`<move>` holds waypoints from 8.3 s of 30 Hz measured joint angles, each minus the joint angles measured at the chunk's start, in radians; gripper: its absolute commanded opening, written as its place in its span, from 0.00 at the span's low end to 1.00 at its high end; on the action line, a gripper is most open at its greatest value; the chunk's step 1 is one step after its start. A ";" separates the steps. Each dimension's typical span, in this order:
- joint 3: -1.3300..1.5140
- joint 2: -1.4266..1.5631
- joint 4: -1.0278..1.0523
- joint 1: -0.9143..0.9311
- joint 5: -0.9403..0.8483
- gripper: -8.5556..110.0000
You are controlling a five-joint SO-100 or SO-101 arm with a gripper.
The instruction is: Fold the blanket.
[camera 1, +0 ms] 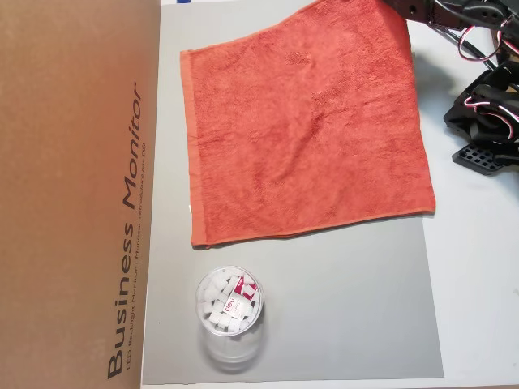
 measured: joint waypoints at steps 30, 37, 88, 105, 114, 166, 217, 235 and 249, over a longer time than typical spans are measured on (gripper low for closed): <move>-0.133 -0.028 -0.063 -0.270 -0.006 0.07; -0.221 -0.189 -0.161 -0.322 -0.002 0.07; -0.904 -0.965 -0.166 -0.965 -0.236 0.07; -0.923 -1.111 -0.225 -1.042 -0.272 0.07; -0.923 -1.236 -0.330 -1.081 -0.281 0.07; -1.315 -1.799 -0.330 -1.195 -0.275 0.07; -1.160 -1.721 -0.331 -1.298 -0.273 0.19; -0.916 -1.447 -0.331 -1.378 -0.272 0.19; -0.742 -1.143 -0.261 -1.379 -0.265 0.19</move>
